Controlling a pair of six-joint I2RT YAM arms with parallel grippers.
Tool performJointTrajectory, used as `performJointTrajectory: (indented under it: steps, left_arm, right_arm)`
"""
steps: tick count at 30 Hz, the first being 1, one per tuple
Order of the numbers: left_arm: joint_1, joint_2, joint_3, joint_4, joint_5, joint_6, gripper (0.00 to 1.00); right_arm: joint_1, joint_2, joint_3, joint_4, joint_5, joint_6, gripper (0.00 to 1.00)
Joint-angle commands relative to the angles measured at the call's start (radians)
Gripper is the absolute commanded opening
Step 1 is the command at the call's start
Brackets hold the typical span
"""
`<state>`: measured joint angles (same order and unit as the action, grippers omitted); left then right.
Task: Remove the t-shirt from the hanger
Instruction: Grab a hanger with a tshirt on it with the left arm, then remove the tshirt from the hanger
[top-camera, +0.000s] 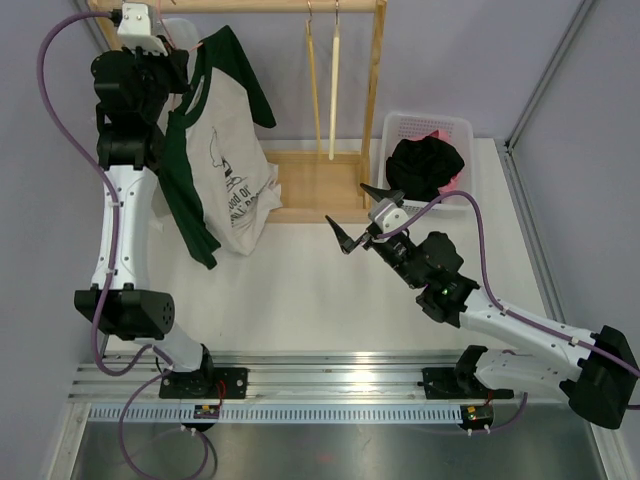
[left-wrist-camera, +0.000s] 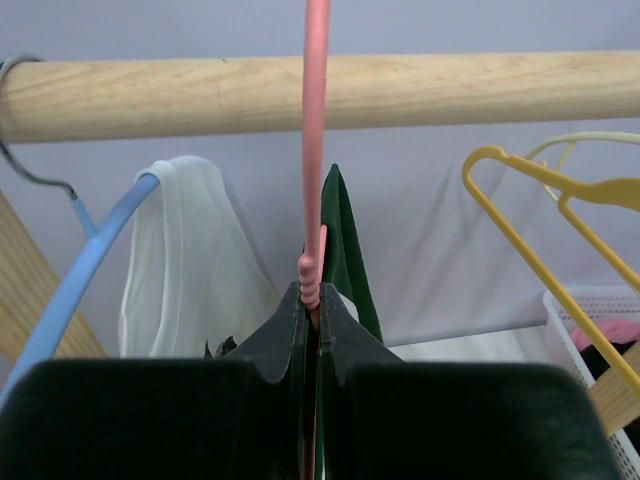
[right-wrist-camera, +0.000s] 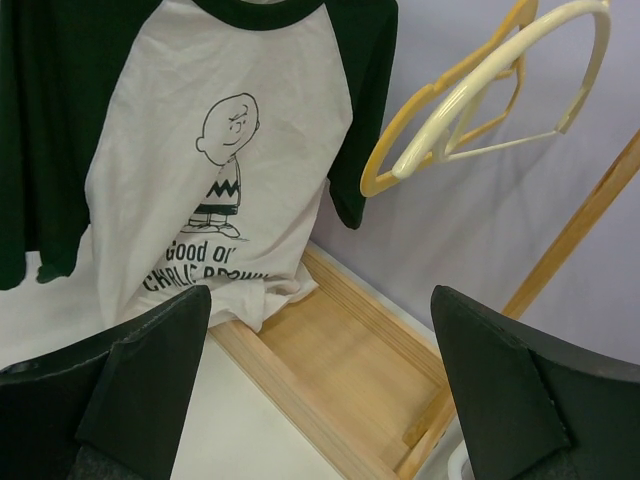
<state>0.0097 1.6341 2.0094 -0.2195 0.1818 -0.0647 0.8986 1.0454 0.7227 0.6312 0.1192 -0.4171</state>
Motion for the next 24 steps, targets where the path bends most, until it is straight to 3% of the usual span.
performJointTrajectory:
  steps: [1,16,21,24]
  left_arm:
    - [0.001,-0.140,-0.113,0.166,0.053,-0.050,0.00]
    - [0.003,-0.614,-0.664,0.168,0.116,-0.012,0.00]
    - [0.003,-0.767,-0.833,0.111,0.200,-0.056,0.00]
    - [0.003,-0.862,-0.928,0.106,0.206,-0.055,0.00]
  right_arm:
    - [-0.006,0.005,0.015,0.033,-0.003,-0.017,1.00]
    - [-0.006,0.005,0.036,0.002,-0.024,0.010,1.00]
    - [-0.006,0.022,0.150,-0.198,-0.173,0.113,0.98]
    - [-0.006,0.060,0.210,-0.222,-0.251,0.199,0.97]
